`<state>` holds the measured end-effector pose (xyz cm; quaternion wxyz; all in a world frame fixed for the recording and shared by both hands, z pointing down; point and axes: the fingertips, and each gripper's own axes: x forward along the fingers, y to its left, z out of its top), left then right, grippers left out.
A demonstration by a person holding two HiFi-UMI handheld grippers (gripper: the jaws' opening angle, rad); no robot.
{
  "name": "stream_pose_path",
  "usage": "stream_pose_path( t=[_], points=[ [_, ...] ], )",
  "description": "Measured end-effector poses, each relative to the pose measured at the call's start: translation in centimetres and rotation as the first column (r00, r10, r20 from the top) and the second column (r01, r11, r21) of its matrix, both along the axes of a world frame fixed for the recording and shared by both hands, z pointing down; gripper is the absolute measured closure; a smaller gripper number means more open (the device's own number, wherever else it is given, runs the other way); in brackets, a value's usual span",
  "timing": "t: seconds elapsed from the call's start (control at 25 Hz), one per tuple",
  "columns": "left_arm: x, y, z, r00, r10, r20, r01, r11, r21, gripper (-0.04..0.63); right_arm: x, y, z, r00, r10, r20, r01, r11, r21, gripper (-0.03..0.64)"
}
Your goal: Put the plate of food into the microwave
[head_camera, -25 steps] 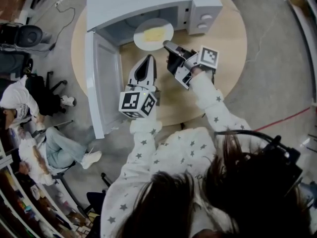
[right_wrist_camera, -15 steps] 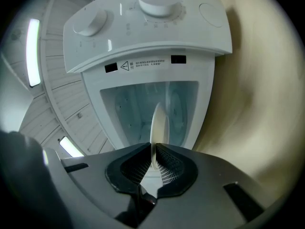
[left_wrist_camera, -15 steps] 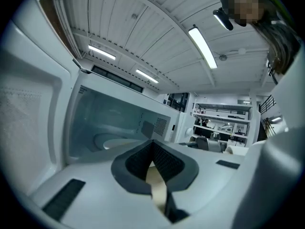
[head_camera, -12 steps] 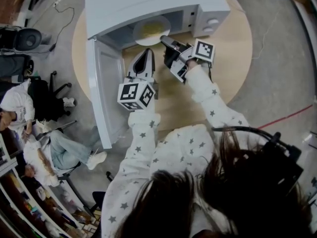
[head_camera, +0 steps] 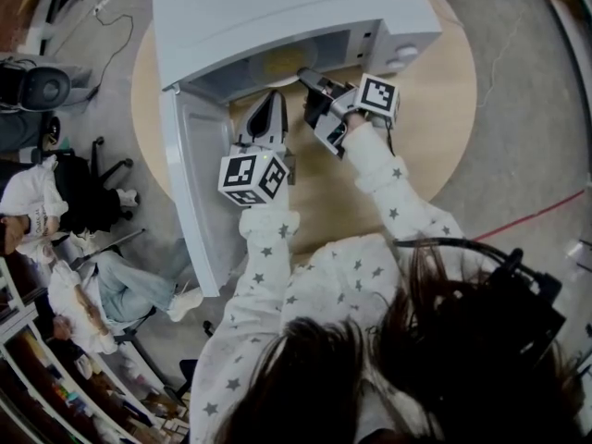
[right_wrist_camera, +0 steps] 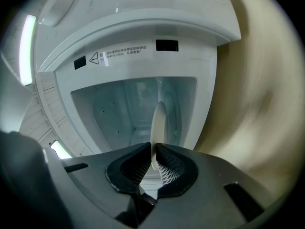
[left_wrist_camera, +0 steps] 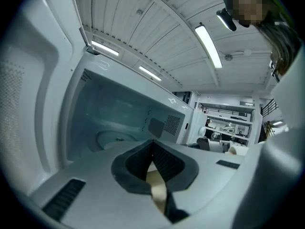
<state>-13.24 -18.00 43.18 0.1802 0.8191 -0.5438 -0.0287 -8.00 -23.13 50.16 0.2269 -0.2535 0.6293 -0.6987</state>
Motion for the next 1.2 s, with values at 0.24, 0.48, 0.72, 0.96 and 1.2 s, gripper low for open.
stream_pose_path(
  t=[0.24,0.48,0.72,0.96,1.2],
  points=[
    [0.2,-0.1,-0.1,1.0,0.004,-0.007,-0.004,1.0,-0.009,0.594,0.0,0.1,-0.4,1.0,0.019,-0.019,-0.019,1.0,-0.016,0.597],
    [0.2,-0.1,-0.1,1.0,0.002,-0.012,-0.002,1.0,-0.012,0.594,-0.2,-0.5,-0.3,0.999,0.026,-0.036,-0.026,1.0,-0.015,0.597],
    [0.1,-0.4,-0.3,1.0,-0.005,-0.015,0.005,1.0,-0.014,0.594,-0.4,-1.1,-1.0,0.994,0.017,-0.104,-0.015,1.0,0.026,0.597],
    [0.0,-0.4,-0.5,1.0,-0.004,-0.02,0.004,1.0,-0.013,0.594,-0.1,-1.0,-1.0,0.98,0.03,-0.196,-0.02,0.998,0.052,0.597],
    [0.2,-0.3,-0.2,1.0,0.003,-0.027,-0.003,1.0,-0.017,0.594,0.1,-1.0,-0.7,0.971,0.047,-0.234,-0.038,0.998,0.046,0.569]
  ],
)
